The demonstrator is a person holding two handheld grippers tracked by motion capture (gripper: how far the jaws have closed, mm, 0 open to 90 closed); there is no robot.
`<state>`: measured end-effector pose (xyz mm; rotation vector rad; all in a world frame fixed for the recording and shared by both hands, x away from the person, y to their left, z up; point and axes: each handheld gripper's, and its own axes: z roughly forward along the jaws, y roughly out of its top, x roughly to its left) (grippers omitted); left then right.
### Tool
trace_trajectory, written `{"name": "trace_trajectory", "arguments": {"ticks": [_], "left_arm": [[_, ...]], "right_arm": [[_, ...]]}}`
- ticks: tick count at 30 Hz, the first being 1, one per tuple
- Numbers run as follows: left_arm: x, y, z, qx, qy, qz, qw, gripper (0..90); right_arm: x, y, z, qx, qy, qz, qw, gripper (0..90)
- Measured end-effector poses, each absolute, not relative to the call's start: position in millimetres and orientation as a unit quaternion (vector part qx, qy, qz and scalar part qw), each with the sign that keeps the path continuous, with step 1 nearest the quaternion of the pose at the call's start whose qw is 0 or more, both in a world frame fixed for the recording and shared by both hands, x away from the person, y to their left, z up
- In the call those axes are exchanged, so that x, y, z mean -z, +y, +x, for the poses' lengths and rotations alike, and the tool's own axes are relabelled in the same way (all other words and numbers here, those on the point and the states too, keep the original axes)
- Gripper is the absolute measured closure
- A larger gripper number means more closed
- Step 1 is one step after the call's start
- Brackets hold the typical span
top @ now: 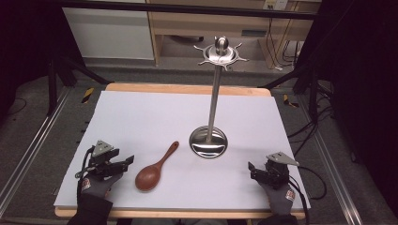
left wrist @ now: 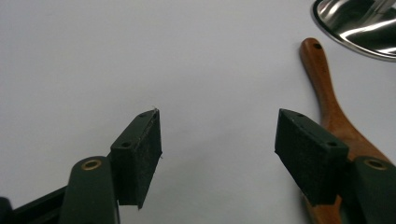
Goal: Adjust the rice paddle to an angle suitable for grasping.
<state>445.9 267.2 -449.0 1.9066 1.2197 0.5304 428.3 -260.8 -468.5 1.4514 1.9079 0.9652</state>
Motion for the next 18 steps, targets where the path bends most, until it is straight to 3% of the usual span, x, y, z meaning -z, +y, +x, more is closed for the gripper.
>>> {"name": "trace_trajectory", "arguments": {"ticks": [18], "left_arm": [[432,245,439,-0.186,0.447,0.785,0.387,28.5]], "right_arm": [[471,-258,429,-0.34,0.719,0.541,0.273,15.9]]}}
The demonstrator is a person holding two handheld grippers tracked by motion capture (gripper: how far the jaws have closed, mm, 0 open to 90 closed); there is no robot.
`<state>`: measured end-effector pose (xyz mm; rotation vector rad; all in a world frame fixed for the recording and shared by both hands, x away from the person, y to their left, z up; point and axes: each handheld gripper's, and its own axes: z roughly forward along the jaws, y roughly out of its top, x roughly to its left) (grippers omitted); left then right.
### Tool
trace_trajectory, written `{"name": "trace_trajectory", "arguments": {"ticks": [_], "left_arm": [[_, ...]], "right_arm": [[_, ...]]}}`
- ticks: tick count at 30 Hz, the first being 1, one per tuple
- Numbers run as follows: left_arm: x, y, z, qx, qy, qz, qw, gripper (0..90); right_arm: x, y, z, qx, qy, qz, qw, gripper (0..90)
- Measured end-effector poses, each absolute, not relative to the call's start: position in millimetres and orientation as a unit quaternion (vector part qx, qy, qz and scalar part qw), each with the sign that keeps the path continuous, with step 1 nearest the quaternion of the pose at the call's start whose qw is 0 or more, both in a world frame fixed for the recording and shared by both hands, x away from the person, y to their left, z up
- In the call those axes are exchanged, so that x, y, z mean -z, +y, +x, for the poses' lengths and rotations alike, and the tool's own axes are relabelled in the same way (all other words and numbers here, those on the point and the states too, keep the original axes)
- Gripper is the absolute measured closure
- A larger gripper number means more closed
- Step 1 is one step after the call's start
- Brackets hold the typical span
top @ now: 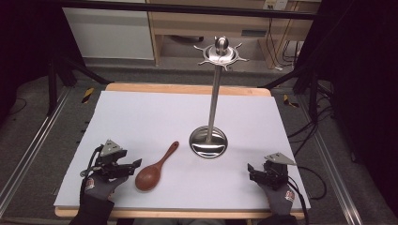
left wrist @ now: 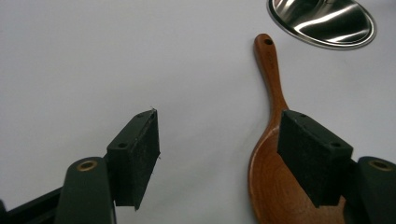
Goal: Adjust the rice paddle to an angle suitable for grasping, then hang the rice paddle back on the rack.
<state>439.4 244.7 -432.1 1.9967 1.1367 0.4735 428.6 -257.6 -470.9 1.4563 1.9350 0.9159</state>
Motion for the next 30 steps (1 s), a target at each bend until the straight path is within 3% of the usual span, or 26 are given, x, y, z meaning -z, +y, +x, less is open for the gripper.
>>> {"name": "trace_trajectory", "arguments": {"ticks": [16,30], "left_arm": [[424,224,440,-0.165,0.419,0.811,0.373,24.7],[414,216,448,-0.148,0.404,0.826,0.365,28.7]], "right_arm": [[470,-258,428,-0.336,0.72,0.54,0.279,14.3],[471,-258,427,-0.336,0.719,0.543,0.274,14.2]]}}
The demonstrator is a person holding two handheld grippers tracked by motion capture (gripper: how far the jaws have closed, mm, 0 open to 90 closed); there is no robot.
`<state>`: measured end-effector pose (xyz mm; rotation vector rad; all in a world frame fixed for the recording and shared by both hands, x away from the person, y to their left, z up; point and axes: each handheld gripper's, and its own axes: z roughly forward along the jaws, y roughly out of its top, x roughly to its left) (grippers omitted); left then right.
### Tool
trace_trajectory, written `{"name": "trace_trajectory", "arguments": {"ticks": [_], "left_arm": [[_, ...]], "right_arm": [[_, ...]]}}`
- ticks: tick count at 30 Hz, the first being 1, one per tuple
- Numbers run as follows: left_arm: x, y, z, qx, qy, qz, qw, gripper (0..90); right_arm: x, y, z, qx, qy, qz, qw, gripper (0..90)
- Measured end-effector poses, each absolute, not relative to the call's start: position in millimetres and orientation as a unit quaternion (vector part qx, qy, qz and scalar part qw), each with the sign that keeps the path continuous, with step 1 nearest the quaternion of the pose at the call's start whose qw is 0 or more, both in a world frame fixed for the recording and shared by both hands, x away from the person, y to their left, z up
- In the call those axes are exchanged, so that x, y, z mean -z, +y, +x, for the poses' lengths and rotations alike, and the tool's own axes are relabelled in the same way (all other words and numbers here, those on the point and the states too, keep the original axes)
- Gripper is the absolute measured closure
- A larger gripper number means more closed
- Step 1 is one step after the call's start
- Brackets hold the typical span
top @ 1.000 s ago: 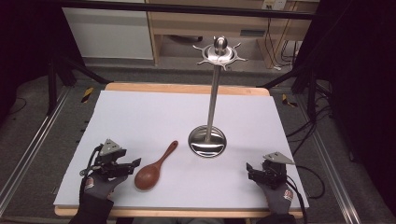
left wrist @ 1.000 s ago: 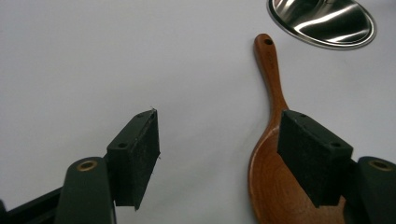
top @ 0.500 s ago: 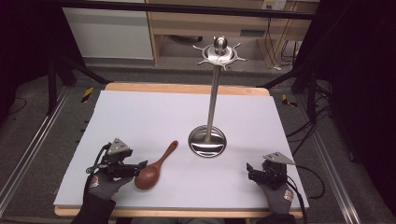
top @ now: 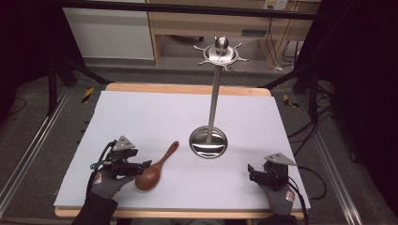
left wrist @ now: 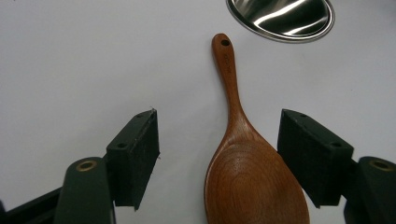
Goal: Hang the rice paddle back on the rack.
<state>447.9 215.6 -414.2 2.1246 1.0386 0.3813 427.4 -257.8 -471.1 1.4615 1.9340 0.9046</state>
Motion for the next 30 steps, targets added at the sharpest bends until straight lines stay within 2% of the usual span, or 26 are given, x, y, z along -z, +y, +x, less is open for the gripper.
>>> {"name": "trace_trajectory", "arguments": {"ticks": [12,30], "left_arm": [[403,197,459,-0.141,0.385,0.845,0.344,32.8],[412,175,471,-0.122,0.38,0.864,0.307,39.7]], "right_arm": [[471,-259,427,-0.334,0.72,0.541,0.277,14.2],[471,-259,428,-0.332,0.72,0.543,0.276,14.2]]}}
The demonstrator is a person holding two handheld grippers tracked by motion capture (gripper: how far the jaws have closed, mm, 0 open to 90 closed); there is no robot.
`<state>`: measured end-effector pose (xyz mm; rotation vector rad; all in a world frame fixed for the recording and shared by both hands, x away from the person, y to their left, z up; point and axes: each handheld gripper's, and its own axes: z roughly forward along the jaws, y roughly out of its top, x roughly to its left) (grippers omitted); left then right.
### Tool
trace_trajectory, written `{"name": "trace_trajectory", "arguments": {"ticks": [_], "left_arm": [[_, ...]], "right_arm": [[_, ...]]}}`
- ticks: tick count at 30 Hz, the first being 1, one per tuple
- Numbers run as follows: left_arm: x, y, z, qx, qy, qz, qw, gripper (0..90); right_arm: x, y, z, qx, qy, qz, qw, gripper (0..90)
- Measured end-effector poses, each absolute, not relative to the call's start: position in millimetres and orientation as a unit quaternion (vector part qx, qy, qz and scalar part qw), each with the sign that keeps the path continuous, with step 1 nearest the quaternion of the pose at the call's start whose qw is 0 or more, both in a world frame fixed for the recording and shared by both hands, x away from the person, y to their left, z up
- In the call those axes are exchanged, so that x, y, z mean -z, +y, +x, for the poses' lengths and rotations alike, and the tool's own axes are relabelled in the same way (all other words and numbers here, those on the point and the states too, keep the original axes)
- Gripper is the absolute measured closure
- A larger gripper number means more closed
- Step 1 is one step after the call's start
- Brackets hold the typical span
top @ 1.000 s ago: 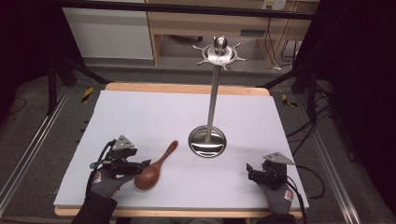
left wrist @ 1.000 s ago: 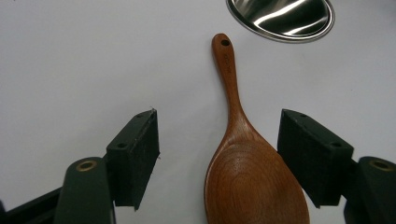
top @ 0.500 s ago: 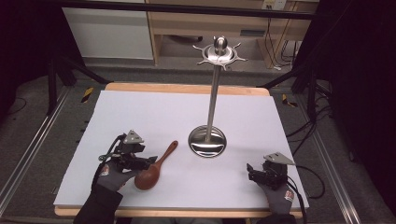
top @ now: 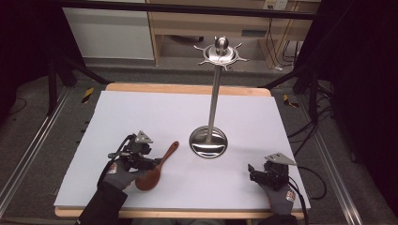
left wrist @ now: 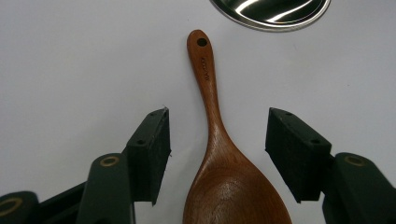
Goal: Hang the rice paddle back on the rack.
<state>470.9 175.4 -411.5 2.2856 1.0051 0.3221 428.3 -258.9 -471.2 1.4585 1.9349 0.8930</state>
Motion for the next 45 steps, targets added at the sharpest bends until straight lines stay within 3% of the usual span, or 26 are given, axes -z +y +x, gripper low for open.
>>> {"name": "trace_trajectory", "arguments": {"ticks": [23,45], "left_arm": [[432,157,488,-0.089,0.383,0.881,0.264,52.4],[451,148,501,-0.067,0.397,0.886,0.232,71.3]], "right_arm": [[471,-257,428,-0.332,0.721,0.544,0.272,14.1],[471,-257,429,-0.332,0.72,0.547,0.269,14.1]]}}
